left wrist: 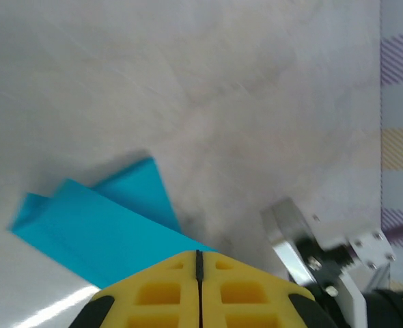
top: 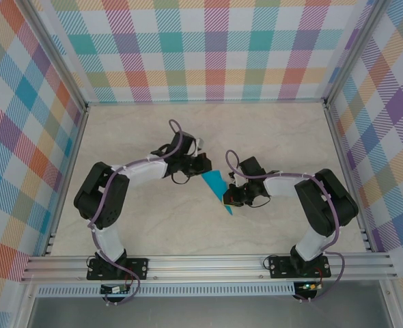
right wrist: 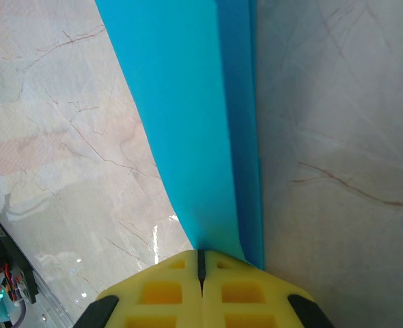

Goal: Fold a paper plane with a square sheet of paper (pick it up from the middle)
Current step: Fold the wing for the fifth time at the center of the table.

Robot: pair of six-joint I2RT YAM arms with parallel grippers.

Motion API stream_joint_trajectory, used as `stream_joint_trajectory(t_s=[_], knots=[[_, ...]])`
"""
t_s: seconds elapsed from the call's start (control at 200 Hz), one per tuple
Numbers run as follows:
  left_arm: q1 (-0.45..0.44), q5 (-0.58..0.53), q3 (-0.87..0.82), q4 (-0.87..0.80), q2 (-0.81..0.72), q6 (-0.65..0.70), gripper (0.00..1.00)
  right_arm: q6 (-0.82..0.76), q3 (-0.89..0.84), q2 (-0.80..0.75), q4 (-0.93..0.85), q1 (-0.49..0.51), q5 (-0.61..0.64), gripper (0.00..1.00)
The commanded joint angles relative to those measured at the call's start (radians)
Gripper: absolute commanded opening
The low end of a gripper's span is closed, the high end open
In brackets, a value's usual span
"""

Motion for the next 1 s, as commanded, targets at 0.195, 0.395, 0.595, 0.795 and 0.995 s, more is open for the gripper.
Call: stream_joint_trajectory(t_s=[0.195, 0.395, 0.595, 0.795, 0.995], knots=[[-0.088, 0.004, -0.027, 0.091, 0.124, -0.058, 0.05, 0.013, -0.02, 0.024, -0.092, 0.003, 0.029, 0.02], [-0.088, -0.042, -0.071, 0.107, 0.157, -0.067, 0.05, 0.006, -0.016, -0.057, -0.113, 0.003, 0.016, 0.04], [-0.088, -0.055, -0.096, 0.129, 0.18, -0.078, 0.04, -0.008, 0.0, -0.15, -0.129, 0.006, -0.041, 0.07], [-0.088, -0.053, -0.098, 0.133, 0.184, -0.082, 0.04, -0.028, 0.027, -0.112, -0.147, 0.044, -0.037, 0.1], [-0.088, -0.05, -0.095, 0.128, 0.185, -0.076, 0.04, -0.022, 0.008, -0.058, -0.15, 0.043, 0.05, 0.08]])
